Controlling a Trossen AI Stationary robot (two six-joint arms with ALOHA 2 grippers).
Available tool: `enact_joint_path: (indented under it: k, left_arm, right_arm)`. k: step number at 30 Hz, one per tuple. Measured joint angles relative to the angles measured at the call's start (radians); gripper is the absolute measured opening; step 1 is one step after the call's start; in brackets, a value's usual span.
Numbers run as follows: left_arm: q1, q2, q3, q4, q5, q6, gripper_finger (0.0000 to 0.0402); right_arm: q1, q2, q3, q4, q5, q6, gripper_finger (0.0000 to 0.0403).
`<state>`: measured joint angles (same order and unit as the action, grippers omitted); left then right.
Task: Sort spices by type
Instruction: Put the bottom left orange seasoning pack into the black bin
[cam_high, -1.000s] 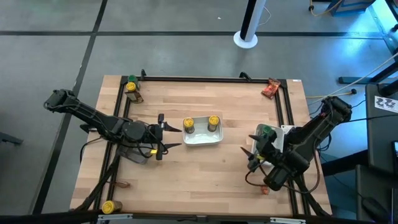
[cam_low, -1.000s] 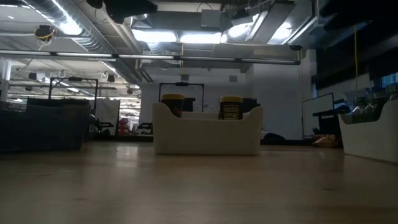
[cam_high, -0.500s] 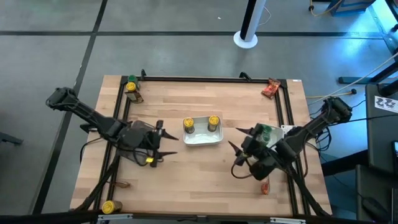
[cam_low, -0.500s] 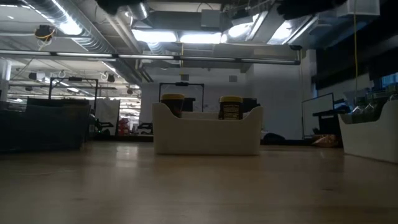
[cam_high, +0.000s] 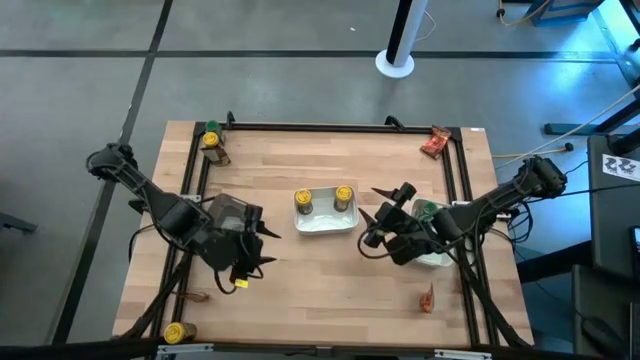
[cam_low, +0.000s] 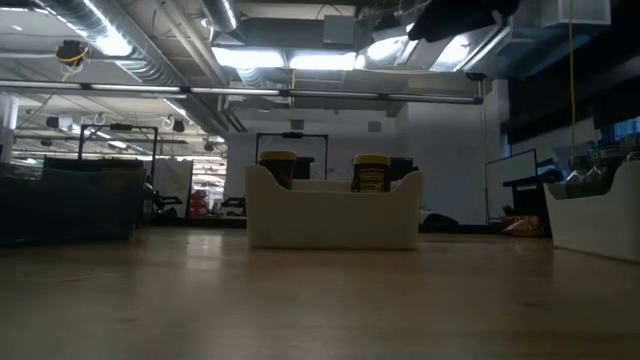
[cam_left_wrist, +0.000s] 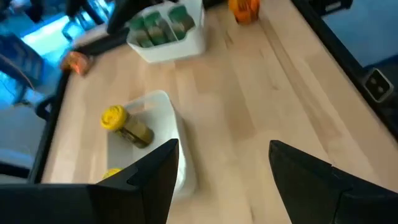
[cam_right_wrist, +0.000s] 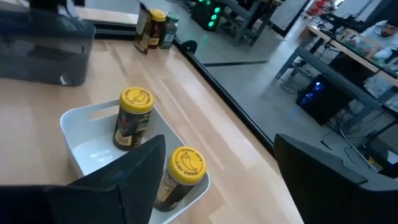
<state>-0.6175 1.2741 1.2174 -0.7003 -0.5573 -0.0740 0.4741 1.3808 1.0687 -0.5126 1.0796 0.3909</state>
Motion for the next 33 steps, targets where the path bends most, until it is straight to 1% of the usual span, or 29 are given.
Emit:
enact_joint_path:
  k: [6,8,10,12,15,19,23,27,30,33]
  left_arm:
    - [-0.004,0.074,0.111,-0.156,0.022,-0.062,0.0233]
    - [-0.004,0.083,0.139,-0.220,0.044,-0.118,0.0233]
    - [-0.007,0.084,0.165,-0.288,0.087,-0.223,0.0233]
    - [-0.020,0.084,0.185,-0.342,0.147,-0.363,0.0233]
    - [-0.058,0.083,0.192,-0.425,0.224,-0.574,0.0233]
    - [-0.131,0.098,0.192,-0.551,0.336,-0.781,0.0233]
    - [-0.205,0.119,0.191,-0.605,0.399,-0.947,0.0233]
    - [-0.271,0.137,0.191,-0.607,0.435,-1.051,0.0233]
    - [-0.323,0.160,0.191,-0.620,0.447,-1.085,0.0233]
    - [-0.372,0.185,0.178,-0.646,0.447,-1.074,0.0233]
  right_arm:
    - [-0.026,0.000,0.000,0.028,-0.045,-0.025,0.0298]
    - [-0.026,0.000,0.000,0.058,-0.047,-0.030,0.0298]
    - [-0.024,0.000,0.000,0.086,-0.052,-0.037,0.0298]
    - [-0.023,0.000,0.000,0.108,-0.053,-0.053,0.0298]
    - [-0.023,0.000,0.000,0.121,-0.091,-0.050,0.0298]
    - [-0.023,0.000,0.000,0.148,-0.208,-0.034,0.0298]
    - [-0.023,0.000,0.000,0.144,-0.314,-0.033,0.0298]
    - [-0.023,0.005,0.000,0.143,-0.384,-0.034,0.0298]
    - [-0.023,0.005,0.000,0.145,-0.384,-0.033,0.0298]
    - [-0.023,0.005,0.000,0.144,-0.384,-0.037,0.0298]
